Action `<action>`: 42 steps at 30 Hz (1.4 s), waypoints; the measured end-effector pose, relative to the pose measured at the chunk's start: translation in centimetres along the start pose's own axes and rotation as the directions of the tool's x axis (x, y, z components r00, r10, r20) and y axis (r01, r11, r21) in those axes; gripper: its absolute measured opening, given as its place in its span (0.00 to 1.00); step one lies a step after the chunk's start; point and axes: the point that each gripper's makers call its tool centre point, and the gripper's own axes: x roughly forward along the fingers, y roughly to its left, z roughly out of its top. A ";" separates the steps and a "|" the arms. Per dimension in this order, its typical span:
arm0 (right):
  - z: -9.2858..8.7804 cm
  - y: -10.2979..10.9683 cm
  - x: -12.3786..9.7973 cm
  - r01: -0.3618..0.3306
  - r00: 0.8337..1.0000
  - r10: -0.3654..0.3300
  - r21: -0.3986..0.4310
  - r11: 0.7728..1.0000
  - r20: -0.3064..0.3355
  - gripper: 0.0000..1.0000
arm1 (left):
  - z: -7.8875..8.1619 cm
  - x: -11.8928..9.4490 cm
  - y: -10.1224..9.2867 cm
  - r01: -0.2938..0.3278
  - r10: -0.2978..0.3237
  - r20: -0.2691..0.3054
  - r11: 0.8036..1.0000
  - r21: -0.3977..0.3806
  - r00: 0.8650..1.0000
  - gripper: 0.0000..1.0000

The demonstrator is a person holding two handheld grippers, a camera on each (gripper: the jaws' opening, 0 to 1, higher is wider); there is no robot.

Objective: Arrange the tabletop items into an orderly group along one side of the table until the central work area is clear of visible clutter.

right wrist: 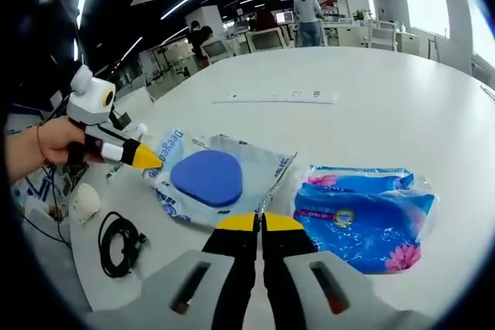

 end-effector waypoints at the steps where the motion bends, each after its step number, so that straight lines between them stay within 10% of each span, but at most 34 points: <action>1: -0.1 0.0 0.1 0.000 1.000 0.000 0.000 1.000 -0.001 0.00 | 0.0 0.1 0.1 0.001 -0.001 -0.001 1.000 -0.001 1.000 0.00; 42: -0.2 0.1 -0.4 0.014 1.000 -0.014 0.003 1.000 -0.002 0.07 | -0.3 0.0 0.1 0.013 -0.013 0.011 1.000 -0.004 1.000 0.12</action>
